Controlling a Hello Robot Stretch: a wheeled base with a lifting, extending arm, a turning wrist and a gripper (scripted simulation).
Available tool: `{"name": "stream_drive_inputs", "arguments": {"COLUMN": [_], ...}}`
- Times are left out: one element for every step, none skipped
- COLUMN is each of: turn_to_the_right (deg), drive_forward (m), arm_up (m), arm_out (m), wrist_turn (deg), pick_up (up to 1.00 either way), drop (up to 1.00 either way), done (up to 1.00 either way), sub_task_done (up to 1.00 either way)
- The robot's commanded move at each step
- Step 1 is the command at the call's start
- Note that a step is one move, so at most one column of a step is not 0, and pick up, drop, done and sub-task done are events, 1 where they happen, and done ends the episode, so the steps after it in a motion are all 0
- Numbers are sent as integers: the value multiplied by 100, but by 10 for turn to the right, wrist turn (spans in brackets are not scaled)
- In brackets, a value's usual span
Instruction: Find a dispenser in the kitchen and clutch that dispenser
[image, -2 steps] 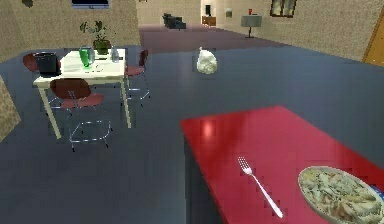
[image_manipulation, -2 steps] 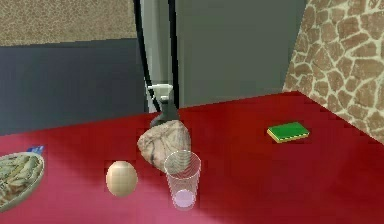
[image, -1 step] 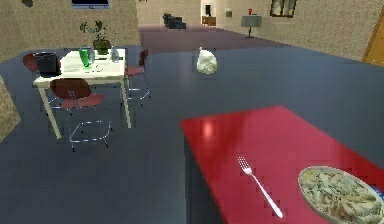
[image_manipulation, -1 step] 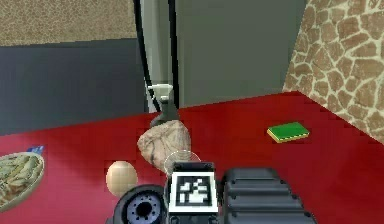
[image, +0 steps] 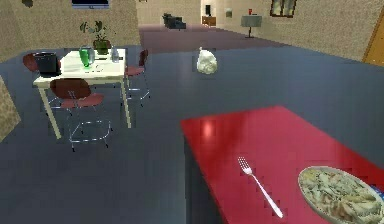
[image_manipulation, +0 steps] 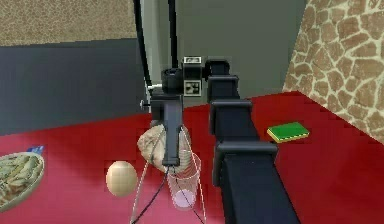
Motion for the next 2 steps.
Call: {"name": "stream_drive_inputs", "arguments": {"turn_to_the_right": [0,0], "drive_forward": [0,0], "arm_up": [0,0], "arm_out": [0,0], "wrist_turn": [450,450], "pick_up": [0,0], "drop": [0,0], "done": [0,0], "sub_task_done": [0,0]}}
